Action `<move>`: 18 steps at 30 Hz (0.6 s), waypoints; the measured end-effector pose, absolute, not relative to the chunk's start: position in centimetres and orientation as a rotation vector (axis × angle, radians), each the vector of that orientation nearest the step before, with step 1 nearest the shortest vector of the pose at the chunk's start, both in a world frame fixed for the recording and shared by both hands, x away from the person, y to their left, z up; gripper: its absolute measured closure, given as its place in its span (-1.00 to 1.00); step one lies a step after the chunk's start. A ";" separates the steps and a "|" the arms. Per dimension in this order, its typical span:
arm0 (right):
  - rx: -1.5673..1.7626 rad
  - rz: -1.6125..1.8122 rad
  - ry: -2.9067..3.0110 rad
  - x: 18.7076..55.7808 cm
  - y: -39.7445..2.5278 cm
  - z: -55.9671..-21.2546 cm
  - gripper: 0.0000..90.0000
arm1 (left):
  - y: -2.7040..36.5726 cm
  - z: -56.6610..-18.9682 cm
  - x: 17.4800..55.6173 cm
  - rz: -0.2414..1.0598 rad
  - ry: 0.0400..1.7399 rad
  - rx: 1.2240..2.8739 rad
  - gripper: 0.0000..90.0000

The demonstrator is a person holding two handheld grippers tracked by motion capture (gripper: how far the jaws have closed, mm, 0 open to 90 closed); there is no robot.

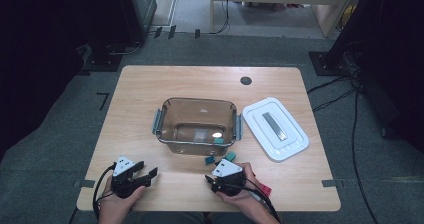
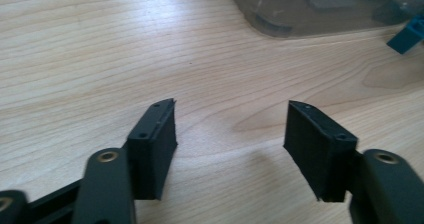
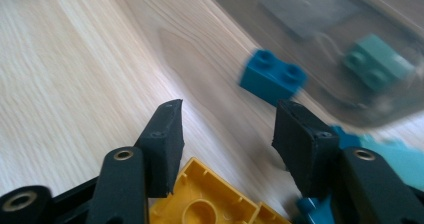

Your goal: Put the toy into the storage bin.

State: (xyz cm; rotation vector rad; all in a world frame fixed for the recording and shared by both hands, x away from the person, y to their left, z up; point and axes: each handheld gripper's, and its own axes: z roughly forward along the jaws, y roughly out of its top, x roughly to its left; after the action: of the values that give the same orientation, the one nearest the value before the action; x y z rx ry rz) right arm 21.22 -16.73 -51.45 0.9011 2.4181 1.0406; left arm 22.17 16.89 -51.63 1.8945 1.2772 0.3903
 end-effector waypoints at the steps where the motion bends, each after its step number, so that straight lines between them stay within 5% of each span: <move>1: 0.900 1.034 2.416 21.3 -17.0 -51.4 0.06 | 16.9 -51.6 22.2 0.409 1.284 1.903 -0.26; 8: 0.966 1.123 2.365 21.4 -18.6 -50.3 0.19 | 16.9 -51.6 22.2 0.493 1.324 1.945 -0.57; 18: 0.780 1.173 2.360 22.5 -15.2 -50.1 0.22 | 16.6 -51.9 22.0 0.573 1.302 2.003 -0.61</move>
State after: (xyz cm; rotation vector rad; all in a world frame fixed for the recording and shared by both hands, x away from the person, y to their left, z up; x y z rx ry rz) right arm 22.47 -15.16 -50.14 0.7798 2.3597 1.1732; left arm 21.97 16.59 -51.87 2.0029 1.3017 0.5730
